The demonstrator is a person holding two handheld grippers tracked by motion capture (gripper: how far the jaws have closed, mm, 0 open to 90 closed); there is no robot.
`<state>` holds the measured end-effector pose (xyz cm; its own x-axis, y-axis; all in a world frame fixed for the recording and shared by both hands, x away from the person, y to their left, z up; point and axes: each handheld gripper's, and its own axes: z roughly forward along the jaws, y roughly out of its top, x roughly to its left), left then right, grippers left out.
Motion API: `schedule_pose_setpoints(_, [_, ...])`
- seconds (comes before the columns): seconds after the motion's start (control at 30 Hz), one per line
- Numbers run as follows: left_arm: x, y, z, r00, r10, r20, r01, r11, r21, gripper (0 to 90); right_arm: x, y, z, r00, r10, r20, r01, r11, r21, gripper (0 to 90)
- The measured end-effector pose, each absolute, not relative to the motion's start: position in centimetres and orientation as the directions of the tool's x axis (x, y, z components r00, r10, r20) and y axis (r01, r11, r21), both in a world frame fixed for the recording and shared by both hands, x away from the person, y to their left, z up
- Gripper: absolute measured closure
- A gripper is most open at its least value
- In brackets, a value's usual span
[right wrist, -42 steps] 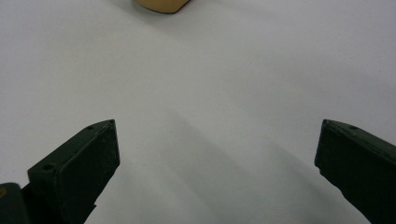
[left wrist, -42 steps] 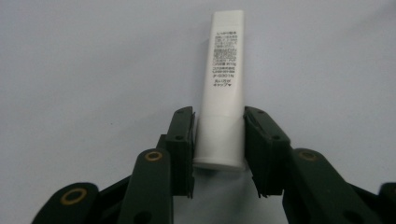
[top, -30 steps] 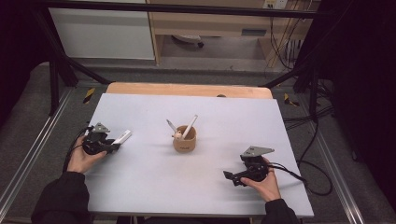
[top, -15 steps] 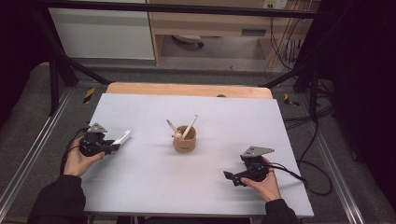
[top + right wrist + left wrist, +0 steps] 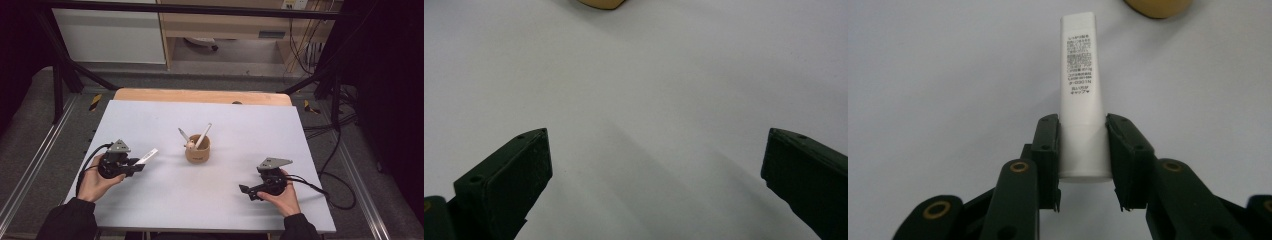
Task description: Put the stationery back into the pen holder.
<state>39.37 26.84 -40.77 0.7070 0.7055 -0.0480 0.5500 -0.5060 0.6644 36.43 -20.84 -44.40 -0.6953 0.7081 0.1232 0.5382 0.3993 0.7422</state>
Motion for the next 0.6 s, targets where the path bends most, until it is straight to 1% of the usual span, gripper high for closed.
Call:
schedule_pose_setpoints(0.2, [38.3,24.5,-40.9,0.74,0.67,-0.059,0.541,-0.541,0.643,67.1,36.4,-20.8,-44.4,-0.697,0.707,0.123,0.529,0.392,0.753,0.6])
schedule_pose_setpoints(0.6, [36.8,20.5,-40.9,0.789,0.611,-0.066,0.512,-0.593,0.621,67.1,36.2,-19.6,-44.1,-0.728,0.683,0.058,0.487,0.456,0.745,0.6])
